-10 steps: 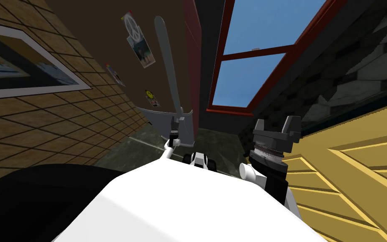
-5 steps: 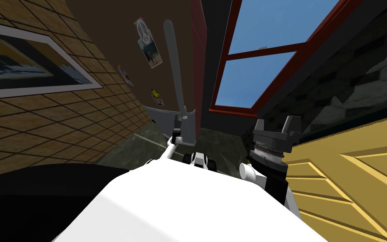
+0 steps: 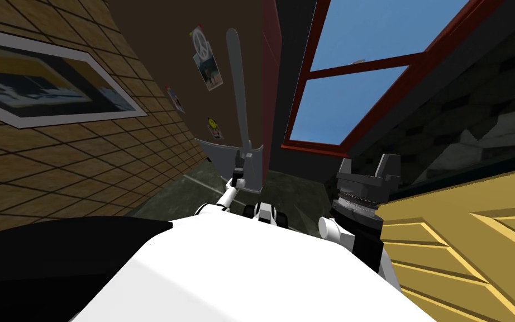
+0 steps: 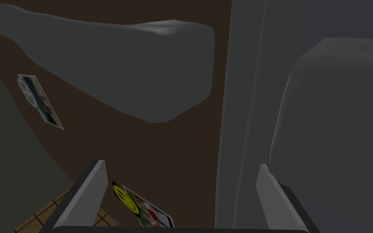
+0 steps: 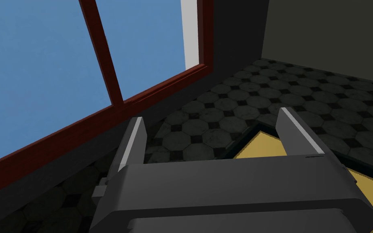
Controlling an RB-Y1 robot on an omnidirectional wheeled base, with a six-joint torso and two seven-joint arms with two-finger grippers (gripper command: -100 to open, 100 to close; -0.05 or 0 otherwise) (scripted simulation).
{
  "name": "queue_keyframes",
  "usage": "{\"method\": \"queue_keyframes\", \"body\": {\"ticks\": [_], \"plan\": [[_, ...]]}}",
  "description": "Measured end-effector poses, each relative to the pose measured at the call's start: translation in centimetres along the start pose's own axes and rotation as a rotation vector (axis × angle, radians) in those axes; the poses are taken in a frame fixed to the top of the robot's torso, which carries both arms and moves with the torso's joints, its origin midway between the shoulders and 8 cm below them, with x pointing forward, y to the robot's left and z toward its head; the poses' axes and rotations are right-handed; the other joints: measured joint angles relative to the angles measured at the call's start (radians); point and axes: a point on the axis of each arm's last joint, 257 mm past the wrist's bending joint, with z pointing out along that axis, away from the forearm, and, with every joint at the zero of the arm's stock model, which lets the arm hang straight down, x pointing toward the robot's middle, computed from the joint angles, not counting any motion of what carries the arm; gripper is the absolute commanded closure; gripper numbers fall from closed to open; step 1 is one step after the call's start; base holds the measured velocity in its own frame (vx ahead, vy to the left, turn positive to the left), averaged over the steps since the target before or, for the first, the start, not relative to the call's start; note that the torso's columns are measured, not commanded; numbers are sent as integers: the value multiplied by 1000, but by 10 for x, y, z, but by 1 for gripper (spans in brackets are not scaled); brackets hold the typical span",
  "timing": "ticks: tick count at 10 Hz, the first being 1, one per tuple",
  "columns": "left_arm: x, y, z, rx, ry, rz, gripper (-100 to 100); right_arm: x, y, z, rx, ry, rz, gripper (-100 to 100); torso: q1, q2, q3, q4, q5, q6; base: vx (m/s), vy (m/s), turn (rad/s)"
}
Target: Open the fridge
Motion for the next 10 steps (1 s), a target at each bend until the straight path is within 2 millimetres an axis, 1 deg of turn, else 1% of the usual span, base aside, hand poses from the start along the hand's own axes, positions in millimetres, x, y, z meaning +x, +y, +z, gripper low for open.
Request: {"method": "queue_keyframes", "body": {"ticks": [1,2,3,5,6,7,8,10], "plan": [[8,3,7,-1,8,-8,-100,0,0,0,0,0,0,0,0,0,0,0,0,0,-10,7,1],[10,8,9,-11,11,-9,-100,0,0,0,0,0,0,0,-1,-3,-2,-1,0,2,-52,2,304],[19,10,16,-8,28,-16,-100,0,0,0,0,0,0,0,-1,-2,-1,-1,0,0,-56,-5,145],[33,9,31,-2,50,-31,-100,0,0,0,0,0,0,0,0,-1,-1,0,0,0,-17,4,-2],[37,12,36,-4,54,-33,-100,0,0,0,0,0,0,0,-1,-3,-2,0,0,2,0,8,-9],[38,15,36,-10,57,-33,-100,0,0,0,0,0,0,0,-1,-5,-3,-1,0,2,-42,0,241],[47,16,43,-7,75,-40,-100,0,0,0,0,0,0,0,-1,-2,-2,-1,0,0,-48,-4,201],[61,17,55,-7,99,-52,-100,0,0,0,0,0,0,0,1,-1,0,0,0,0,-16,6,-5]]}}
